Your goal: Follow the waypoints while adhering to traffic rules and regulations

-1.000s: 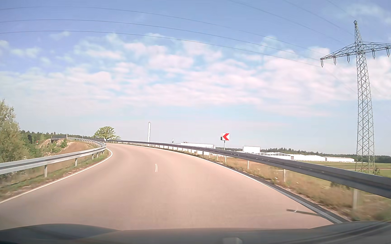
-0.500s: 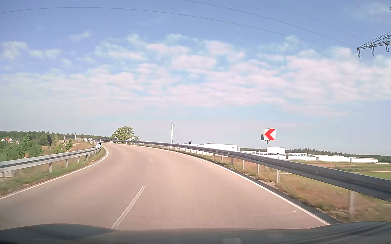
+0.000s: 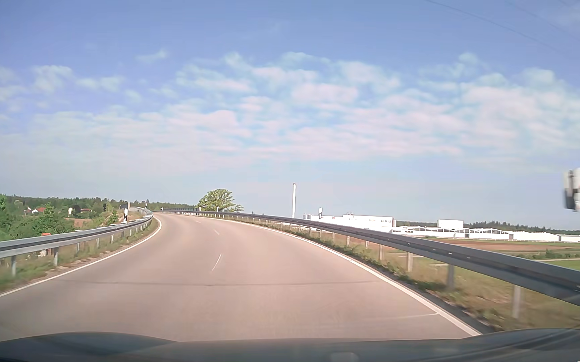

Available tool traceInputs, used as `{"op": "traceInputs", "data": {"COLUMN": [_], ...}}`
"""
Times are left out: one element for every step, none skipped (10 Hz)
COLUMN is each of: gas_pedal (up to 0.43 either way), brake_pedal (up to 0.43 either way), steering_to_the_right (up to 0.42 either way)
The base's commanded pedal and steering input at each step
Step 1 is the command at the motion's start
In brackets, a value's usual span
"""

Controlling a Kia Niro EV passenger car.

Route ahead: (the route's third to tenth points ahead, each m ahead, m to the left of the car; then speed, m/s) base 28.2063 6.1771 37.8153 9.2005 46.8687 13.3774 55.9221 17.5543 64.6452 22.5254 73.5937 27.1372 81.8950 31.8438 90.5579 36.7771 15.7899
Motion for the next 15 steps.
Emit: {"op": "traceInputs", "data": {"gas_pedal": [0.157,0.157,0.157,0.157,0.157,0.157,0.157,0.157,0.157,0.157,0.157,0.157,0.157,0.157,0.157], "brake_pedal": [0.000,0.000,0.000,0.000,0.000,0.000,0.000,0.000,0.000,0.000,0.000,0.000,0.000,0.000,0.000], "steering_to_the_right": [-0.069,-0.069,-0.069,-0.069,-0.070,-0.070,-0.070,-0.070,-0.070,-0.070,-0.071,-0.072,-0.071,-0.068,-0.064]}}
